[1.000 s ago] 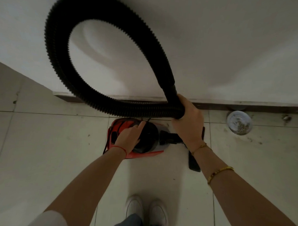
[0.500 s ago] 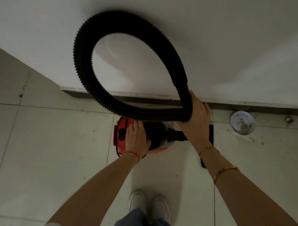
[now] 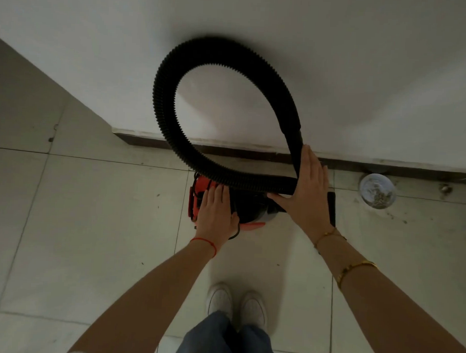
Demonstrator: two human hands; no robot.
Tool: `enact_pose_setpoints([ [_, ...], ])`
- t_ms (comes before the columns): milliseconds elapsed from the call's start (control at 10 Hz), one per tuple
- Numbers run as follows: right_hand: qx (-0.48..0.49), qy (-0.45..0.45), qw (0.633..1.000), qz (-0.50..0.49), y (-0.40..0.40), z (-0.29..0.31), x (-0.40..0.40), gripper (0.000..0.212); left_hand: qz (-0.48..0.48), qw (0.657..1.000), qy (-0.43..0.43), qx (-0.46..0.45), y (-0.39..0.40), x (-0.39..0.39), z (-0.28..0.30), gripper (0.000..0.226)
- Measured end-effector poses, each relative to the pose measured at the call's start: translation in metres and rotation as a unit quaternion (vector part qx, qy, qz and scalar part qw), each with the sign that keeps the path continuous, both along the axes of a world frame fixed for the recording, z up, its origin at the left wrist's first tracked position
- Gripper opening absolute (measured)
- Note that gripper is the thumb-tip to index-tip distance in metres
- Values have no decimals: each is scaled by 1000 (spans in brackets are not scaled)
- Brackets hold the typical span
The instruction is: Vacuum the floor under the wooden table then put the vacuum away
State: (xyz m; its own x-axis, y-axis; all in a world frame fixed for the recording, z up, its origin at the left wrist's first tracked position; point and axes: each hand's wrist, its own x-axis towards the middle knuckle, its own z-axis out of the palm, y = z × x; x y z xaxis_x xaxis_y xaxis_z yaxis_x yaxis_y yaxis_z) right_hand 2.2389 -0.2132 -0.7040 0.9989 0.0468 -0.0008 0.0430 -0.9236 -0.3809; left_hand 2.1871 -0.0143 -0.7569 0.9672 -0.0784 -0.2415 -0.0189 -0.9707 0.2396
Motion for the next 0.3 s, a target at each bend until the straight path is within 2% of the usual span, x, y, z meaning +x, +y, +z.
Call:
enact_pose_setpoints([
  [100,8,8,1000,17,4,21,-10,116,4,999,4,-37,10,-9,23,59],
  [300,26,31,997,62,10,86,-39,88,-21,995,19,-94,32,-28,108,54],
])
